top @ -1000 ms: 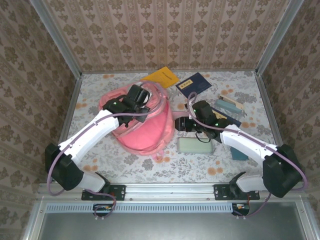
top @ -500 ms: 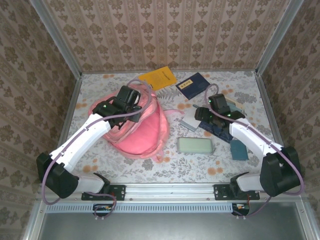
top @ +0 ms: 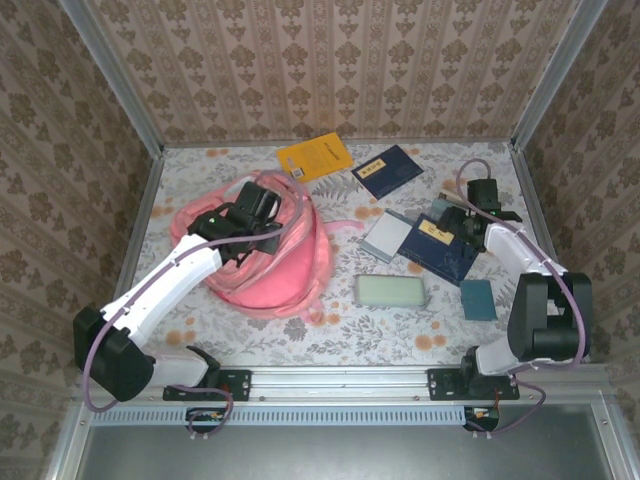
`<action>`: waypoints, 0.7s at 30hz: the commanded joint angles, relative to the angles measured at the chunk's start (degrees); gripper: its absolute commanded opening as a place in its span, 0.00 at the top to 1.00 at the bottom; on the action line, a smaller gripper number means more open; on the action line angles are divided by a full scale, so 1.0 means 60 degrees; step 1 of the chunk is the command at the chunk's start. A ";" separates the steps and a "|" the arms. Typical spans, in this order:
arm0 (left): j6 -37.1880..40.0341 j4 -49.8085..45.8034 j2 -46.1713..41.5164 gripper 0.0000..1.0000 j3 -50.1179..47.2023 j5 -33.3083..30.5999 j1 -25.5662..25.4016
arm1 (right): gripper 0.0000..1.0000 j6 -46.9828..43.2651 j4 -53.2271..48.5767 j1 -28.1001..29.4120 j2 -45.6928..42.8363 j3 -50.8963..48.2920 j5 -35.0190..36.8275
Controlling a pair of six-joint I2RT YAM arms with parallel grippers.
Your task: Pack books, pencil case, and school supplies into a backpack
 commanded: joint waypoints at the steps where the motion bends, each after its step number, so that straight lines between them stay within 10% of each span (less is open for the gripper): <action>1: -0.0117 -0.0047 -0.0339 1.00 -0.0064 -0.0749 0.0241 | 0.20 0.0217 -0.0544 -0.0352 0.0388 0.0241 0.0026; 11: -0.0131 0.0165 -0.0348 1.00 -0.0206 -0.0501 0.0382 | 0.20 0.0698 -0.0060 -0.0292 0.0859 -0.0494 -0.1968; 21: -0.0146 0.0349 -0.0138 1.00 -0.0253 -0.0348 0.0457 | 0.21 0.2167 0.0787 0.1834 0.1214 -0.0372 -0.3026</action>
